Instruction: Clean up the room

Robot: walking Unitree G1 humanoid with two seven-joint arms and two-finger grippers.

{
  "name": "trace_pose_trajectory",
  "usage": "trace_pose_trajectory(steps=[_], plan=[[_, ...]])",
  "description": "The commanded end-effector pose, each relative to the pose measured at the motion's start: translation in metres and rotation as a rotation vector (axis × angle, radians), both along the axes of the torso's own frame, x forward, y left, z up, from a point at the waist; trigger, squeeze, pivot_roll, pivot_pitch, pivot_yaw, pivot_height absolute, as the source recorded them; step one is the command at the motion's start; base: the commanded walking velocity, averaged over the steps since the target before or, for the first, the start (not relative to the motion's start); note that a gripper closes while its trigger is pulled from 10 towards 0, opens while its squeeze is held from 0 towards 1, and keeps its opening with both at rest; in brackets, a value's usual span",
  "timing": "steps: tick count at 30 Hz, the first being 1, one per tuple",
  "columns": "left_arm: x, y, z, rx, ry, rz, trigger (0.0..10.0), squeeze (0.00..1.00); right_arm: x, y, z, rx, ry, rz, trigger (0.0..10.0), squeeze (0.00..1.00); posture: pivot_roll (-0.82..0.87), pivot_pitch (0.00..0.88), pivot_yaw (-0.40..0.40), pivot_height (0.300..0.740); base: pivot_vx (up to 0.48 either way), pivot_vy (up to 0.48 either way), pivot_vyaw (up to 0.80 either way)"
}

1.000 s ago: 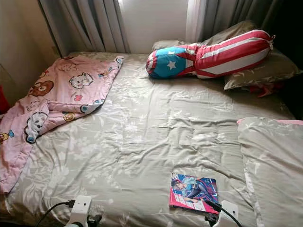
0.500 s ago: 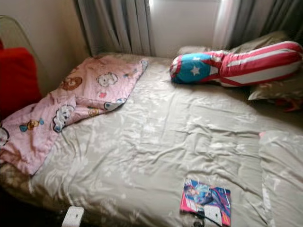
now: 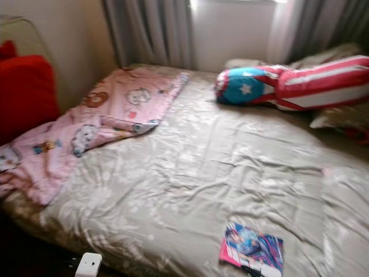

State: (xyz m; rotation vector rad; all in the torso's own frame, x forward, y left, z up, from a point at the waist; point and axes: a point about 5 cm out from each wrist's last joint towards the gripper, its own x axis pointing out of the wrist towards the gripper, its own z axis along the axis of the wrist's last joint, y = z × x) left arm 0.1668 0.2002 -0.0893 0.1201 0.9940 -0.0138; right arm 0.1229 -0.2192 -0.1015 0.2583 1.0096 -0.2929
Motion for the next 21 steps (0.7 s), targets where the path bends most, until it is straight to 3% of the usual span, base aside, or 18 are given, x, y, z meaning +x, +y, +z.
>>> trace_pose_trajectory(steps=[1, 13, 21], plan=[[-0.0022, 0.0030, -0.0008, 0.022, 0.020, -0.007, 10.0, 0.00, 0.0143, 0.0087, 0.0029, 0.017, -0.028, 0.029, 10.0, 0.00, -0.06, 0.000, -0.003, 0.740, 0.000, 0.296, 0.44], [0.0015, 0.0005, 0.0003, 0.019, 0.015, -0.010, 10.0, 0.00, 0.0207, 0.0100, 0.0050, 0.032, -0.051, 0.009, 10.0, 0.00, -0.05, 0.000, -0.008, 0.740, 0.000, 0.451, 0.00], [0.0046, 0.0002, 0.0015, 0.020, 0.009, -0.010, 10.0, 0.00, 0.0210, 0.0131, 0.0045, 0.017, -0.039, 0.063, 10.0, 0.00, -0.05, 0.000, -0.005, 0.740, 0.000, 0.480, 0.00]])
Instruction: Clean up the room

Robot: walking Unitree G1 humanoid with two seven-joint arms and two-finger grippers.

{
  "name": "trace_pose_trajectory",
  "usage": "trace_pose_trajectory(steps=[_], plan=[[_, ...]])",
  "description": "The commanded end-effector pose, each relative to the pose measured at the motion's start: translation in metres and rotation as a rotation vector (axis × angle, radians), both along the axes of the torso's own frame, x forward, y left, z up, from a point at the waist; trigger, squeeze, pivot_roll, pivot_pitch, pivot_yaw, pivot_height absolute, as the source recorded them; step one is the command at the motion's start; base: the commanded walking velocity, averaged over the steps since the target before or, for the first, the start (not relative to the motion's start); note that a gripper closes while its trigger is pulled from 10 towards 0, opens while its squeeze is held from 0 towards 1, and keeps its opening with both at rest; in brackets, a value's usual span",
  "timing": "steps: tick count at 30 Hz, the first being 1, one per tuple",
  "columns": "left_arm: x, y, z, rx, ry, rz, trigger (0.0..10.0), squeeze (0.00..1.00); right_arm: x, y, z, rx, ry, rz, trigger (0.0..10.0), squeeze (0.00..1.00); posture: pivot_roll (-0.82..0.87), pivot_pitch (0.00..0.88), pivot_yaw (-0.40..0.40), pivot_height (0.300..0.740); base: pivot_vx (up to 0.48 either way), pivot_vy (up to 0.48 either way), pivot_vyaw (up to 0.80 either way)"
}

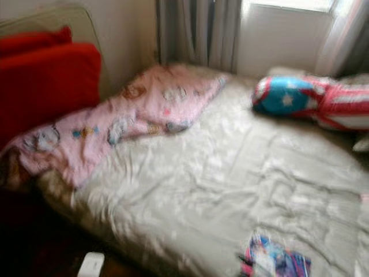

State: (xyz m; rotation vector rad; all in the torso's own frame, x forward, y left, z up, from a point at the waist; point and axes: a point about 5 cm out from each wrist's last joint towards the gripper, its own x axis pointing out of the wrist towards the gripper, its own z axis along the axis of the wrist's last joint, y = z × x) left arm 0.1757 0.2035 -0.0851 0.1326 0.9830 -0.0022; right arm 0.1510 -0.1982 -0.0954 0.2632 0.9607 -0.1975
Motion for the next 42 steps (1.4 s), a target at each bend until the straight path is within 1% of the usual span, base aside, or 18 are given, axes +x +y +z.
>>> trace_pose_trajectory(steps=[1, 5, 10, 14, 42], plan=[[-0.0042, -0.0031, -0.0026, 0.005, 0.020, -0.013, 10.0, 0.00, -0.0070, -0.0081, -0.0015, -0.026, 0.025, -0.009, 10.0, 0.00, -0.05, 0.000, -0.003, 0.740, 0.000, 0.480, 0.00], [-0.0038, -0.0033, -0.0025, 0.005, 0.020, -0.011, 10.0, 0.00, -0.0067, -0.0082, -0.0014, -0.031, 0.026, -0.005, 10.0, 0.00, -0.05, 0.000, -0.002, 0.740, 0.000, 0.480, 0.00], [-0.0036, -0.0045, -0.0026, 0.001, 0.017, -0.004, 10.0, 0.00, -0.0050, -0.0075, -0.0009, -0.059, 0.030, 0.056, 10.0, 0.00, -0.03, 0.000, -0.015, 0.740, 0.000, 0.480, 0.00], [-0.0042, -0.0055, -0.0030, -0.002, 0.017, 0.002, 10.0, 0.00, -0.0061, -0.0080, -0.0012, -0.066, 0.036, 0.070, 10.0, 0.00, -0.03, 0.000, -0.019, 0.740, 0.000, 0.480, 0.00], [-0.0022, -0.0059, -0.0022, -0.019, 0.012, 0.022, 10.0, 0.00, -0.0027, -0.0059, -0.0004, -0.061, 0.030, 0.065, 10.0, 0.00, -0.02, 0.000, -0.017, 0.740, 0.000, 0.480, 0.00]])
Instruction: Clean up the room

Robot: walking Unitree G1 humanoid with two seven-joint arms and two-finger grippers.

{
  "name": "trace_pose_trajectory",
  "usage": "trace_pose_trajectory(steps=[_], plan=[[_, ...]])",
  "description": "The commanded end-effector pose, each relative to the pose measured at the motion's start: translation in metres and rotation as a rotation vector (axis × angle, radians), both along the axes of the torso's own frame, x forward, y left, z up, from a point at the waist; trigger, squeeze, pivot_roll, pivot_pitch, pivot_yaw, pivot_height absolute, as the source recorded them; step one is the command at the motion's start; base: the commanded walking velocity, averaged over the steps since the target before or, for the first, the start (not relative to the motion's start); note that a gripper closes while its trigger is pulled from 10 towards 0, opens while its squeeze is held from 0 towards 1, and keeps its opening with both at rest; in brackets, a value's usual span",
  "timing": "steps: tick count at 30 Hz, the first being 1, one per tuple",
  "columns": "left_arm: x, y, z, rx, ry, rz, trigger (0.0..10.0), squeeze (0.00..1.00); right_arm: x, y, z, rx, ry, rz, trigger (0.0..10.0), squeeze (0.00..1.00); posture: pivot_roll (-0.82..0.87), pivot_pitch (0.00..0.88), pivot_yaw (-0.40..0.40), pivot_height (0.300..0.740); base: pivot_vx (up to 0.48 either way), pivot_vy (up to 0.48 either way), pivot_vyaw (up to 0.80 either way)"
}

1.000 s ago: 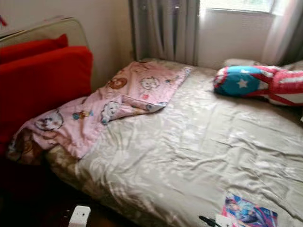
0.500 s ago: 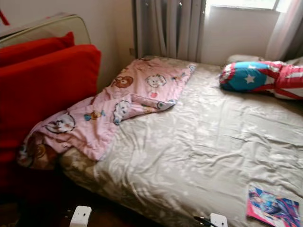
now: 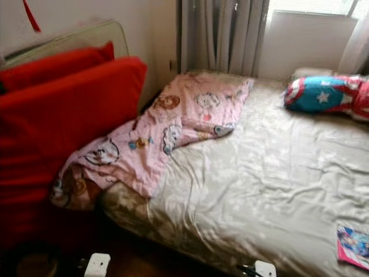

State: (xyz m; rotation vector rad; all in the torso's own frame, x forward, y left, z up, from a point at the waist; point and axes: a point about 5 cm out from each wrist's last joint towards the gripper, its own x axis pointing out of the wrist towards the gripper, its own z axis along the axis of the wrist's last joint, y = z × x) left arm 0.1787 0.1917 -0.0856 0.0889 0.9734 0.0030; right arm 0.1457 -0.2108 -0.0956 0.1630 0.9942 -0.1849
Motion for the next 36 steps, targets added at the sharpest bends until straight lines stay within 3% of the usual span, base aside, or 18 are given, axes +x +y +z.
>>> trace_pose_trajectory(steps=[1, 7, 23, 36], plan=[[-0.0051, 0.0059, -0.0016, 0.015, 0.022, -0.002, 10.0, 0.00, 0.0027, 0.0068, -0.0002, 0.015, -0.006, 0.006, 10.0, 0.00, -0.02, 0.000, -0.017, 0.740, 0.000, 0.480, 0.00], [-0.0045, 0.0059, -0.0014, 0.015, 0.019, 0.002, 10.0, 0.00, 0.0028, 0.0068, -0.0002, 0.016, -0.004, 0.006, 10.0, 0.00, -0.02, 0.000, -0.018, 0.740, 0.000, 0.469, 0.00], [-0.0001, 0.0075, 0.0010, 0.002, 0.003, 0.011, 10.0, 0.00, 0.0046, 0.0077, 0.0005, 0.013, -0.012, 0.029, 10.0, 0.00, -0.02, 0.000, -0.017, 0.740, 0.000, 0.000, 0.00], [0.0001, 0.0071, 0.0011, 0.010, 0.008, -0.023, 10.0, 0.00, 0.0050, 0.0075, 0.0008, 0.011, -0.017, 0.022, 10.0, 0.00, -0.01, 0.000, -0.018, 0.740, 0.000, -0.036, 0.78]])
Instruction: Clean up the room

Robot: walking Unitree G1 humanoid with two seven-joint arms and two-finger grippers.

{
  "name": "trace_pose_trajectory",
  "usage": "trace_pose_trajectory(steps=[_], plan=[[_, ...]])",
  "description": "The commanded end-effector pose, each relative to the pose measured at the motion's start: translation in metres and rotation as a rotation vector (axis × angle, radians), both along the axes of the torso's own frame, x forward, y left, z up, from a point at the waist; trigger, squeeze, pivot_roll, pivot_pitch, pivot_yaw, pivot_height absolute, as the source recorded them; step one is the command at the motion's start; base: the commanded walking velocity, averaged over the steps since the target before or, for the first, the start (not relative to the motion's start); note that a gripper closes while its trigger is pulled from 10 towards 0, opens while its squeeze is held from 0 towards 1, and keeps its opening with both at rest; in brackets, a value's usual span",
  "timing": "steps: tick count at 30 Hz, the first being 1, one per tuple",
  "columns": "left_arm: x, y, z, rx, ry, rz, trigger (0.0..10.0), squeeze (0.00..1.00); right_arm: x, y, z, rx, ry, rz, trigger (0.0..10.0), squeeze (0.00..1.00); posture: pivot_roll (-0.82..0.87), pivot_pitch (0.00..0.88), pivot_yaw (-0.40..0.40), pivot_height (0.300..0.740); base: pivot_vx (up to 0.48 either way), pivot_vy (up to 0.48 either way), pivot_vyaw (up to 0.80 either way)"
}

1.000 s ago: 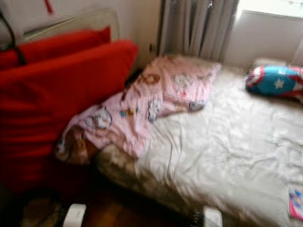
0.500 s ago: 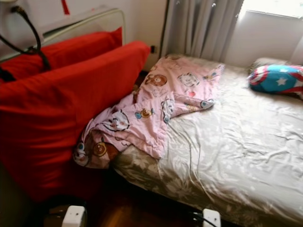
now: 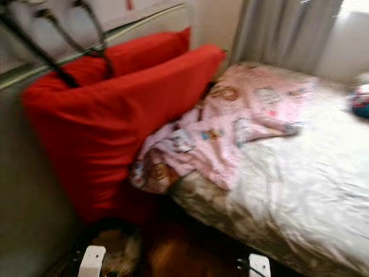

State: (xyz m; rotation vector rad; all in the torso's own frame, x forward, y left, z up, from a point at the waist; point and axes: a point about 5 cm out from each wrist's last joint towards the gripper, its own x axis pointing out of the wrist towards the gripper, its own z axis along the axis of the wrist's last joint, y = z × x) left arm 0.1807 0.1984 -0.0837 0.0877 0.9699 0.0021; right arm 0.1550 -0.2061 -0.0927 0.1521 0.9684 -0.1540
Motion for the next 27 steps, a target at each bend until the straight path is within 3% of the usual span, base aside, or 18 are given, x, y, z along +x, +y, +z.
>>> trace_pose_trajectory(steps=[1, 10, 19, 27], plan=[[-0.0020, 0.0004, -0.0009, 0.012, 0.011, -0.024, 10.0, 0.00, -0.0043, 0.0027, -0.0022, 0.009, 0.011, -0.008, 10.0, 0.00, -0.01, 0.000, -0.018, 0.740, 0.000, -0.465, 0.80], [-0.0019, 0.0008, -0.0008, 0.010, 0.011, -0.018, 10.0, 0.00, -0.0037, 0.0031, -0.0020, 0.010, 0.010, -0.011, 10.0, 0.00, -0.01, 0.000, -0.018, 0.740, 0.000, -0.411, 0.72], [-0.0024, 0.0003, -0.0012, 0.010, 0.013, -0.019, 10.0, 0.00, -0.0042, 0.0026, -0.0021, 0.019, 0.007, -0.033, 10.0, 0.00, -0.01, 0.000, -0.020, 0.740, 0.000, 0.000, 0.00], [-0.0025, 0.0005, -0.0012, 0.015, 0.013, -0.022, 10.0, 0.00, -0.0040, 0.0025, -0.0020, 0.018, 0.007, -0.026, 10.0, 0.00, -0.01, 0.000, -0.022, 0.740, 0.000, -0.383, 0.00]])
